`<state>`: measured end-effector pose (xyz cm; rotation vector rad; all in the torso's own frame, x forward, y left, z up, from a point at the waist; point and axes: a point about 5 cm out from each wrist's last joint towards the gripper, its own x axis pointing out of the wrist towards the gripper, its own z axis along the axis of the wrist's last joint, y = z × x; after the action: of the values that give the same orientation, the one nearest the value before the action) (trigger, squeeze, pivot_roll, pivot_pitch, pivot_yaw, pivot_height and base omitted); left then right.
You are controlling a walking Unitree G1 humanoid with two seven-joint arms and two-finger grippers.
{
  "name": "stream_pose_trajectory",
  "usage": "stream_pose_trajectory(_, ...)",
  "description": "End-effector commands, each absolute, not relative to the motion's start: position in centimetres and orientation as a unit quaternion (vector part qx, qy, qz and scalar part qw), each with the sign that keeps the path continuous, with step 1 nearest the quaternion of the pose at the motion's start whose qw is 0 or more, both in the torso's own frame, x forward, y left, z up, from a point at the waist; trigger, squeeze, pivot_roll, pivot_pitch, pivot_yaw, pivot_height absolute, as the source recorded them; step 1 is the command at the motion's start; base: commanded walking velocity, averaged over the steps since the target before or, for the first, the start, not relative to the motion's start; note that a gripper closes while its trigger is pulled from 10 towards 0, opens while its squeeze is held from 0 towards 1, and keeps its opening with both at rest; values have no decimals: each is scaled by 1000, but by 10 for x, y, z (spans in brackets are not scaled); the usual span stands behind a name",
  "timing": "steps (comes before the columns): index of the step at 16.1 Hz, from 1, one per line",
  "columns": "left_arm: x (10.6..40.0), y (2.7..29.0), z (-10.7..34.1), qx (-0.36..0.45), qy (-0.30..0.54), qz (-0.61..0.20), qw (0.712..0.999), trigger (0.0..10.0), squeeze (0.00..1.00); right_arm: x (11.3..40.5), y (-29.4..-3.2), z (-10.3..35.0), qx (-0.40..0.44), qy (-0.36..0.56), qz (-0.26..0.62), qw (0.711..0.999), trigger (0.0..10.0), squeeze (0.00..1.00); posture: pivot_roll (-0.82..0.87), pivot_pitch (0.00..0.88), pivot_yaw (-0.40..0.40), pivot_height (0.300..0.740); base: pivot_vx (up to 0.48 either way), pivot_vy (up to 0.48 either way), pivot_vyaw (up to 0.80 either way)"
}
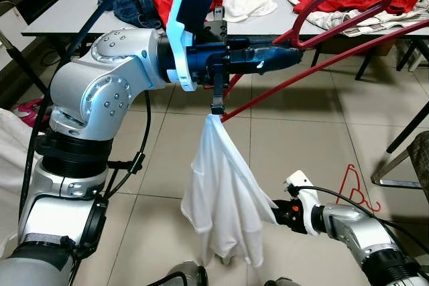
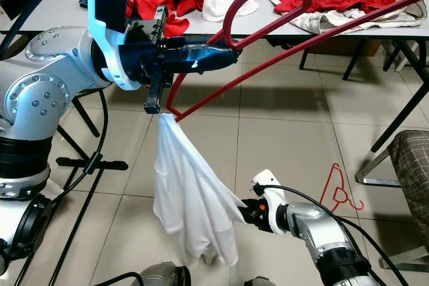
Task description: Hang hanger
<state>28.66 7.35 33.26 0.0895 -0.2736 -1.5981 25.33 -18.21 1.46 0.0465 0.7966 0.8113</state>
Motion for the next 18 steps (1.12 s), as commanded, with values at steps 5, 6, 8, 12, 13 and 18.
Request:
stream_pose_trajectory(5, 288, 77, 331, 85, -135, -700, 696, 10000, 0, 257, -214, 32, 56, 330, 307, 891, 0, 0, 74, 74, 100, 740, 0, 0, 0)
stream_pose_trajectory(6, 288, 77, 328, 86, -131, -699, 697, 10000, 0, 257, -221, 36, 66, 320, 293, 898, 0, 0, 71, 73, 100, 740, 0, 0, 0)
stream_pose_trajectory(8, 289, 78, 323, 89, -124, -697, 701, 10000, 0, 256, -231, 42, 81, 305, 273, 909, 0, 0, 71, 73, 100, 740, 0, 0, 0)
stream_pose_trajectory(12, 293, 85, 290, 126, -75, -678, 720, 10000, 0, 252, -258, 75, 173, 211, 202, 940, 0, 0, 54, 71, 111, 740, 0, 0, 0)
stream_pose_trajectory(13, 295, 86, 282, 144, -64, -666, 729, 10000, 0, 253, -261, 84, 193, 187, 194, 943, 0, 0, 50, 70, 112, 740, 0, 0, 0)
stream_pose_trajectory(18, 291, 93, 239, 227, -7, -650, 725, 10000, 0, 260, -283, 126, 268, 88, 135, 950, 0, 0, 31, 65, 119, 740, 0, 0, 0)
